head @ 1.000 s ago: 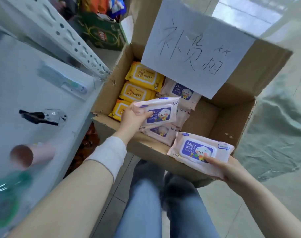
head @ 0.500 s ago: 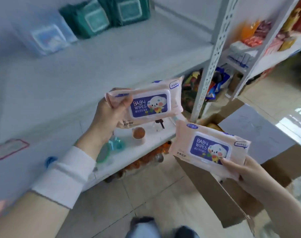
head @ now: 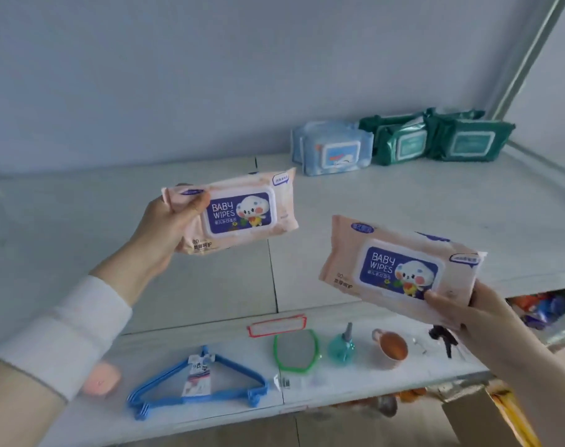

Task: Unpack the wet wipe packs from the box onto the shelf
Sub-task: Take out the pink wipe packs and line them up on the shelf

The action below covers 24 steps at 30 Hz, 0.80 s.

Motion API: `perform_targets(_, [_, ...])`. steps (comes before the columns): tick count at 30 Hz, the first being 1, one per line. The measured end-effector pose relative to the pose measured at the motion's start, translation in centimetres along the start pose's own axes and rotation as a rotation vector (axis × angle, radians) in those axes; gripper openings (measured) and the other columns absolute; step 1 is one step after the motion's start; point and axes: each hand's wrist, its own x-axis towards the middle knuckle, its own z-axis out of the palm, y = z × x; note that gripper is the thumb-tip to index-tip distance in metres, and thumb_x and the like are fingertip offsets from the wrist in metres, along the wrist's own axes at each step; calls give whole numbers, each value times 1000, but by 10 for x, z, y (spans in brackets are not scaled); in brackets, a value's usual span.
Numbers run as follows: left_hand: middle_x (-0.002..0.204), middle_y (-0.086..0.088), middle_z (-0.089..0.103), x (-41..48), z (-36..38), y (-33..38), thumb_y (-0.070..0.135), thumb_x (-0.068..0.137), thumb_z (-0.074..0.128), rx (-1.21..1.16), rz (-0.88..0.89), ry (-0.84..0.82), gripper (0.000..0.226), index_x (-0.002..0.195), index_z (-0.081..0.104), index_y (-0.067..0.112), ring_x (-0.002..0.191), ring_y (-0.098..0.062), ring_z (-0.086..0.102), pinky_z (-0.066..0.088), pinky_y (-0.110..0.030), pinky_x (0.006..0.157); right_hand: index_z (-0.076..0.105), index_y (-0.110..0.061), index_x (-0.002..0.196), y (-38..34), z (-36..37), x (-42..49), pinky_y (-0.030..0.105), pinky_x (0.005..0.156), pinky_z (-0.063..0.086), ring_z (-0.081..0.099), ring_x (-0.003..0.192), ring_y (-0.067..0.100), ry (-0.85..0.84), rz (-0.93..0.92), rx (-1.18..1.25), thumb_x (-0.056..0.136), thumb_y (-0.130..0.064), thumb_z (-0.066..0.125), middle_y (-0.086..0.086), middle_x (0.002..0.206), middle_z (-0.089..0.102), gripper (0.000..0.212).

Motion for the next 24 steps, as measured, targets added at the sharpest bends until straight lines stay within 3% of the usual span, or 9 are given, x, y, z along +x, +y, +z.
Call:
perform_targets(4, [64, 15, 71, 54, -35, -32, 22, 91, 56, -10, -65, 30, 9, 84, 61, 23, 55, 0, 66, 51, -20, 46, 65, -21, 98, -13, 56, 74, 29, 72, 60, 71, 88, 17, 11, -73, -9, 20, -57, 89, -2, 94, 76, 89])
perform_targets(6, [65, 15, 71, 88, -47, -39, 19, 92, 55, -11, -75, 33, 11, 85, 62, 25, 56, 1, 66, 50, -18, 45, 63, -15, 107, -24, 80, 117, 24, 64, 59, 71, 86, 19, -22, -110, -19, 49, -34, 89, 3, 99, 75, 66])
perform_targets(7, [67, 15, 72, 105, -53, -41, 18, 92, 54, -11, -68, 36, 13, 86, 63, 25, 57, 0, 67, 49, -18, 46, 61, -12, 112, -29, 91, 141, 21, 61, 58, 69, 86, 22, -16, -127, -24, 67, -16, 81, 5, 102, 72, 50])
perform_targets(9, [70, 15, 73, 140, -65, -49, 18, 93, 53, -19, -65, 52, 13, 89, 63, 26, 61, -1, 68, 50, -23, 52, 56, -9, 119, -36, 113, 190, 16, 57, 56, 65, 83, 19, 33, -144, -72, 80, 5, 64, 7, 103, 68, 42])
perform_targets(13, [67, 18, 72, 197, -79, -66, 16, 93, 52, -3, -84, 67, 15, 90, 63, 27, 59, 3, 67, 49, -17, 43, 52, -6, 126, -38, 155, 279, 25, 67, 57, 63, 90, 23, 30, -151, -115, 81, 6, 63, 13, 113, 64, 48])
perform_targets(16, [67, 18, 72, 243, -88, -76, 15, 93, 52, 22, -84, 52, 17, 93, 63, 29, 60, 3, 67, 47, -15, 42, 52, -7, 126, -37, 179, 335, 15, 58, 55, 63, 88, 18, -24, -155, -161, 82, 3, 64, 11, 114, 64, 47])
perform_targets(20, [68, 19, 72, 304, -99, -93, 17, 93, 52, 44, -100, 37, 17, 95, 62, 30, 60, 2, 67, 49, -17, 43, 55, -14, 121, -42, 205, 389, 30, 81, 55, 65, 99, 21, -35, -125, -154, 57, -31, 85, 3, 109, 68, 72])
perform_targets(22, [72, 17, 73, 328, -105, -101, 17, 92, 53, 55, -101, 20, 14, 96, 61, 28, 62, 2, 68, 53, -20, 48, 53, -14, 123, -46, 216, 409, 31, 83, 53, 63, 100, 20, -3, -139, -209, 67, -22, 81, 2, 111, 66, 63])
perform_targets(24, [78, 17, 73, 348, -110, -106, 14, 91, 53, 72, -82, 2, 15, 95, 60, 26, 64, 3, 68, 53, -16, 52, 52, -13, 126, -52, 226, 423, 21, 72, 51, 61, 97, 19, 63, -147, -262, 79, -10, 71, 1, 112, 63, 51])
